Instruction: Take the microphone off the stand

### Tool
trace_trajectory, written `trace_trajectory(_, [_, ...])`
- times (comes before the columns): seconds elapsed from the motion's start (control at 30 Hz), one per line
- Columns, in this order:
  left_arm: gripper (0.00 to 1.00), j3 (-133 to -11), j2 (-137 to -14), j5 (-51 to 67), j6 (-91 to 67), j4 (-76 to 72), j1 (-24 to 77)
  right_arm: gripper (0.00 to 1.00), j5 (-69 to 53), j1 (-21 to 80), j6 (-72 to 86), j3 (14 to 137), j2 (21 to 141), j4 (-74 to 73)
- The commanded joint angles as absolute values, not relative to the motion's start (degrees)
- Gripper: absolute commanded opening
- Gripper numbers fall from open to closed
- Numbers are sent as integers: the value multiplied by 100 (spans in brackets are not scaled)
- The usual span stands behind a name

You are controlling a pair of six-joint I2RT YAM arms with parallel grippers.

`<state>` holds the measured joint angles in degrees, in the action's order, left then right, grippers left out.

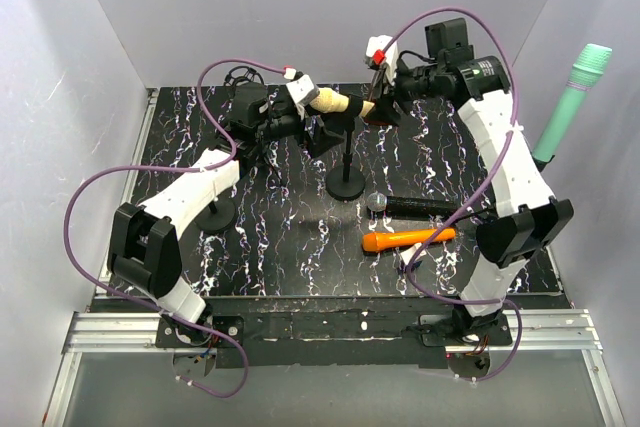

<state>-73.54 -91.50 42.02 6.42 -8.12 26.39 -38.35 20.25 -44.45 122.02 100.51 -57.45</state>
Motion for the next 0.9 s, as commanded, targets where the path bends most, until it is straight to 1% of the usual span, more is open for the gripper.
trace_trajectory(0.0, [88,-7392,-9114,4201,747,-932,2663,70,-3981,2030,-4887,12059,10230,-5828])
trace_trajectory(0.1, [82,-7444,-9158,4280,817,-853,2698,70,-3946,2030,-4825,12190,10493,-5626])
trace_trajectory(0.17, [76,-7523,-9193,4438,966,-695,2733,69,-3964,2030,-4834,12383,10660,-5634])
trace_trajectory(0.27, [61,-7559,-9211,4500,1151,-528,2786,66,-4086,2039,-4817,12594,10819,-5739])
trace_trajectory(0.37, [43,-7532,-9211,4465,1213,-457,2804,59,-4218,2039,-4790,12420,10767,-5845])
trace_trajectory(0.4, [37,-7515,-9194,4430,1213,-448,2804,56,-4280,2039,-4729,12245,10723,-5853])
trace_trajectory(0.47, [23,-7532,-9167,4403,1222,-422,2804,44,-4420,2048,-4606,12033,10626,-5853])
trace_trajectory(0.6, [0,-7576,-9027,4368,1204,-273,2795,21,-4552,2048,-4115,11953,10486,-5792])
trace_trajectory(0.7, [0,-7602,-8886,4438,1222,-36,2760,3,-4597,2048,-3737,11874,10284,-5547])
trace_trajectory(0.73, [0,-7637,-8842,4465,1248,174,2742,1,-4571,2039,-3518,11822,10144,-5328])
trace_trajectory(0.87, [0,-7682,-8675,4570,1344,588,2646,1,-4027,1986,-2700,11366,9573,-3880])
